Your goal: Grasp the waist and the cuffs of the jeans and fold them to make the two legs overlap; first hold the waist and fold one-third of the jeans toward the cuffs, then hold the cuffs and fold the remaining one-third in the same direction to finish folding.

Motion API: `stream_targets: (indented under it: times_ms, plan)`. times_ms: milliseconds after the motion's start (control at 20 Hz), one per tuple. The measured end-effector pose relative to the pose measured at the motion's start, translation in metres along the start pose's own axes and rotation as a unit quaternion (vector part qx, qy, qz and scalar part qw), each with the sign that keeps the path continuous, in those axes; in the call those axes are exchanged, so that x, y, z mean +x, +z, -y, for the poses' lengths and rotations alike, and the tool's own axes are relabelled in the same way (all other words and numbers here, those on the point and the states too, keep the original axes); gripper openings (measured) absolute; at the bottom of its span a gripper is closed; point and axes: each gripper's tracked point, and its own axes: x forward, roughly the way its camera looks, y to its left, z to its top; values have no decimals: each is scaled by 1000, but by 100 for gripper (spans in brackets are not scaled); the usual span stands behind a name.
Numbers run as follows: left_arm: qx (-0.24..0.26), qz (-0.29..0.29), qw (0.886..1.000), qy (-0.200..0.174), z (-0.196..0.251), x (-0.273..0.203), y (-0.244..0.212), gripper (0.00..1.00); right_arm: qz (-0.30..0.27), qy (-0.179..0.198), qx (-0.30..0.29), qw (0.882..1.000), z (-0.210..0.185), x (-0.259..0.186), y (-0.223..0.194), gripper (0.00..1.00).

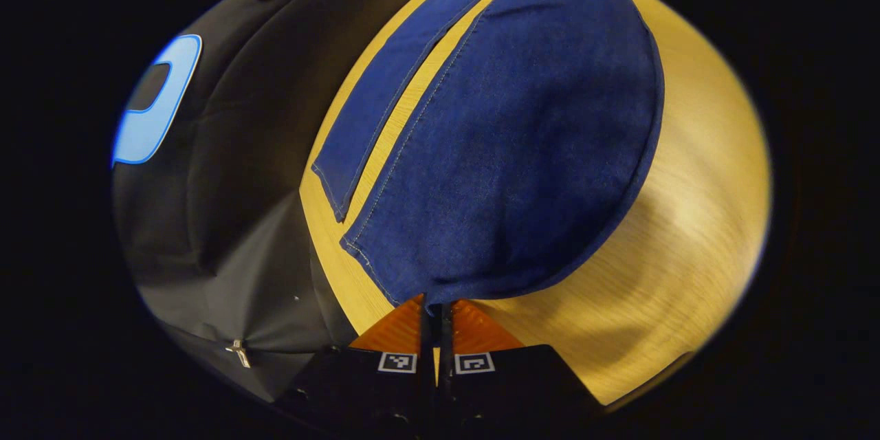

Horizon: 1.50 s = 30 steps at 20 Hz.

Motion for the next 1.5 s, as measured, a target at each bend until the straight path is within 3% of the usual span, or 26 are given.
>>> stream_targets:
  times_ms: [100, 250, 400, 500, 550, 650, 800, 900, 950, 1050, 1100, 1150, 1350, 1500]
  plan:
    - [-9, -6, 1000, -2, 0, 2, 0, 6, -19, 33, -42, 998, -12, 17, -28, 97]
    - [-13, -18, 1000, 2, 0, 2, 0, 6, -41, 88, -131, 987, -30, 47, -67, 97]
    - [-14, -28, 999, 9, 1, 2, -2, 6, -65, 114, -169, 977, -38, 66, -104, 95]
    - [-17, -34, 999, 13, 0, 3, -2, 10, -73, 123, -190, 971, -40, 83, -122, 99]
    - [-17, -37, 999, 15, 1, 2, -1, 6, -76, 127, -202, 968, -46, 91, -129, 99]
    - [-18, -41, 999, 20, 0, 2, -2, 6, -47, 110, -229, 966, -43, 109, -115, 93]
    - [-29, -46, 998, 29, 0, 3, -2, 6, -23, 92, -264, 960, -46, 133, -106, 91]
    - [-34, -47, 998, 35, 0, 3, -1, 6, -17, 84, -261, 961, -46, 143, -103, 85]
    - [-36, -46, 998, 38, 0, 3, -1, 6, -22, 90, -253, 963, -50, 151, -104, 88]
    - [-38, -46, 997, 45, 0, 3, -2, 6, -34, 102, -247, 963, -57, 156, -111, 66]
    - [-37, -48, 997, 48, 0, 3, -1, 6, -35, 101, -255, 961, -58, 159, -113, 42]
    - [-35, -50, 997, 51, 0, 3, -1, 6, -35, 101, -262, 959, -57, 157, -109, 39]
    - [-25, -56, 997, 41, 1, 3, -1, 6, -44, 125, -250, 959, -58, 159, -112, 10]
    - [-46, -57, 997, 21, 4, -1, 0, 10, -45, 167, -252, 952, -62, 148, -112, 5]
